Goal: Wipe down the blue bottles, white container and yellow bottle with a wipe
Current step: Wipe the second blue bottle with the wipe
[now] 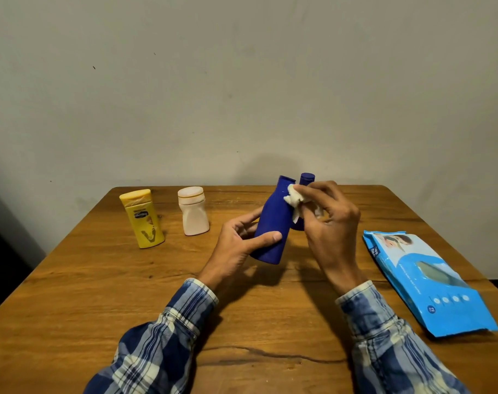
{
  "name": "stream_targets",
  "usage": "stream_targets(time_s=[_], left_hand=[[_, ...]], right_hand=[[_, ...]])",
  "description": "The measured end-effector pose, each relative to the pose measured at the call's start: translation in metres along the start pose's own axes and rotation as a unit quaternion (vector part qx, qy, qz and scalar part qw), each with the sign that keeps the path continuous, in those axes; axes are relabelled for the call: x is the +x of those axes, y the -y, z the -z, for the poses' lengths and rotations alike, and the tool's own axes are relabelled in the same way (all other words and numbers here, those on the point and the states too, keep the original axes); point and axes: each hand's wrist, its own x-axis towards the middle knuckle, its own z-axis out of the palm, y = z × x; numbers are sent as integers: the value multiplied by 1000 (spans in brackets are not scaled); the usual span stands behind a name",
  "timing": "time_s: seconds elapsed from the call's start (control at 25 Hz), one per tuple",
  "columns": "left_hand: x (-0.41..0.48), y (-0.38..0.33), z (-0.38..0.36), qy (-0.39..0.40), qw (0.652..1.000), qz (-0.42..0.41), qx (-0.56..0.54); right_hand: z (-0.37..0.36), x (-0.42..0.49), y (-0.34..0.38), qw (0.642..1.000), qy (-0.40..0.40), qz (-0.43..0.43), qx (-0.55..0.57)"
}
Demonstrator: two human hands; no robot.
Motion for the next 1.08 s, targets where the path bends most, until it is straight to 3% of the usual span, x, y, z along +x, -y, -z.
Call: stream_targets(time_s=[0.08, 0.24, 0.28, 0.44, 0.48, 0.68, 0.76, 0.88, 1.08], left_hand=[[1, 1, -1, 14, 1000, 1, -5], [2, 0, 8, -13, 997, 9, -70], [2, 0, 9, -6, 997, 17, -71], [2, 6, 6, 64, 997, 41, -19], [3, 5, 6, 62, 997, 43, -22], [3, 2, 10, -6, 995, 33, -97], [1, 2, 2, 10, 992, 42, -117], [0, 1, -12, 44, 989, 45, -136], [1, 3, -5, 33, 983, 64, -172]], right_hand=[[1, -1, 0, 1000, 6, 10, 2], [-4, -4, 2, 982, 160, 102, -7], [-2, -2, 2, 984, 152, 96, 3], [3, 1, 4, 999, -15, 10, 31], [2, 0, 5, 999, -4, 6, 31], [-6, -3, 2, 979, 197, 57, 25], [-5, -2, 2, 985, 165, 28, 39], [-9, -5, 5, 998, 57, -21, 23], [-14, -7, 10, 987, 152, 47, 27]])
